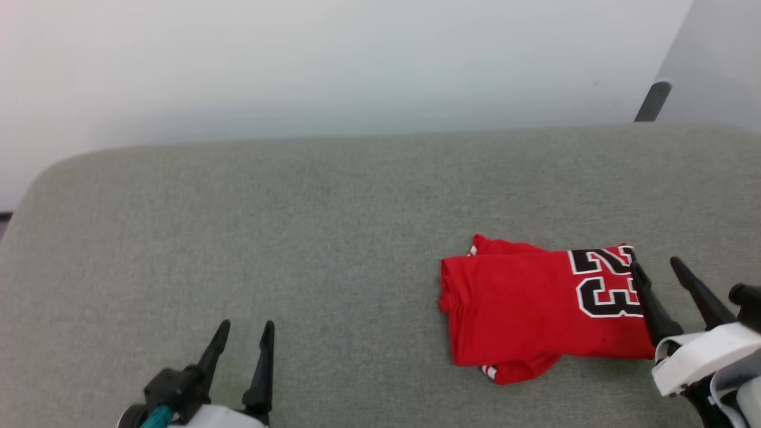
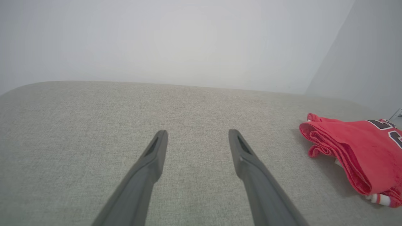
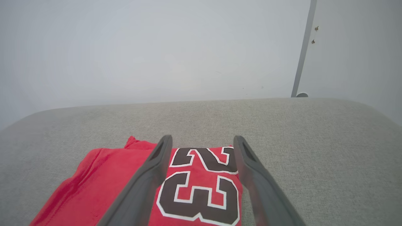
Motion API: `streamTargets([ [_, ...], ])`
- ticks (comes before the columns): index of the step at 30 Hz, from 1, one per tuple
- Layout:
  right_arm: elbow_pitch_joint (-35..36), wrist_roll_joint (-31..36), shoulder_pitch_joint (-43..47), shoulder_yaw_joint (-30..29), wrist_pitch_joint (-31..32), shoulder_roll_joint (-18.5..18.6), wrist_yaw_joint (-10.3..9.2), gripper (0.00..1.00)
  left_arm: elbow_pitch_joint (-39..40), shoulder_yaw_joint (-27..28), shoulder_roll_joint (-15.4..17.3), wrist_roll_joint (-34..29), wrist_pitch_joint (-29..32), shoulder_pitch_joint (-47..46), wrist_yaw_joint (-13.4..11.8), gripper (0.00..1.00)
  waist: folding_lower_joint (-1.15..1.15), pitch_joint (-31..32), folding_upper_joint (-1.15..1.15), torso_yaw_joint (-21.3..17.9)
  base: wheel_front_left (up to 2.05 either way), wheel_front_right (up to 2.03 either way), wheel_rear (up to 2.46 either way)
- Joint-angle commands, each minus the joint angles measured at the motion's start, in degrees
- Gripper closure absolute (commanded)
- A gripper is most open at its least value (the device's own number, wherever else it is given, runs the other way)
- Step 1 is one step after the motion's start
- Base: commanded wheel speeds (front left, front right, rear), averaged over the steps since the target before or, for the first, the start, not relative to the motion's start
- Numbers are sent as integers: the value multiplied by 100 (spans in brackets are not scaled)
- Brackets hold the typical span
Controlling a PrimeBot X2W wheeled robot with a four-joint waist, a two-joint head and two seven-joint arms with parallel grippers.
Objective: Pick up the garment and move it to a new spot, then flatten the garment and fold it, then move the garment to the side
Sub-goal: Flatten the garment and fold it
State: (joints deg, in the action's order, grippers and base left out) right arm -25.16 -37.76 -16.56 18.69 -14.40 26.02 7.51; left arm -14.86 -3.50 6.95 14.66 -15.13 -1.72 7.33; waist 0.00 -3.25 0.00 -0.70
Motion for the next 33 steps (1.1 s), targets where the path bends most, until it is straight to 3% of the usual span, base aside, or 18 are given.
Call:
streamTargets([
  [1,26,86,102,-42,-38,-45,-4,0,32,27,16,39,4,92,23,0,0,186,0,-139,0,0,0],
  [10,509,709,692,-648,-80,-380,-5,0,362,252,86,-60,4,577,23,0,0,482,0,-231,0,0,0],
  [18,930,1089,1232,-832,-82,-476,-5,0,672,507,0,-108,4,1180,23,0,0,576,0,-322,0,0,0],
  [26,1464,1179,1863,-1261,50,-448,-5,0,1064,699,-206,-233,4,1611,23,0,0,530,0,-218,0,0,0],
  [33,1915,1269,2114,-1542,222,-641,-4,0,1271,736,-290,-335,4,1794,23,0,0,483,0,-179,0,0,0],
])
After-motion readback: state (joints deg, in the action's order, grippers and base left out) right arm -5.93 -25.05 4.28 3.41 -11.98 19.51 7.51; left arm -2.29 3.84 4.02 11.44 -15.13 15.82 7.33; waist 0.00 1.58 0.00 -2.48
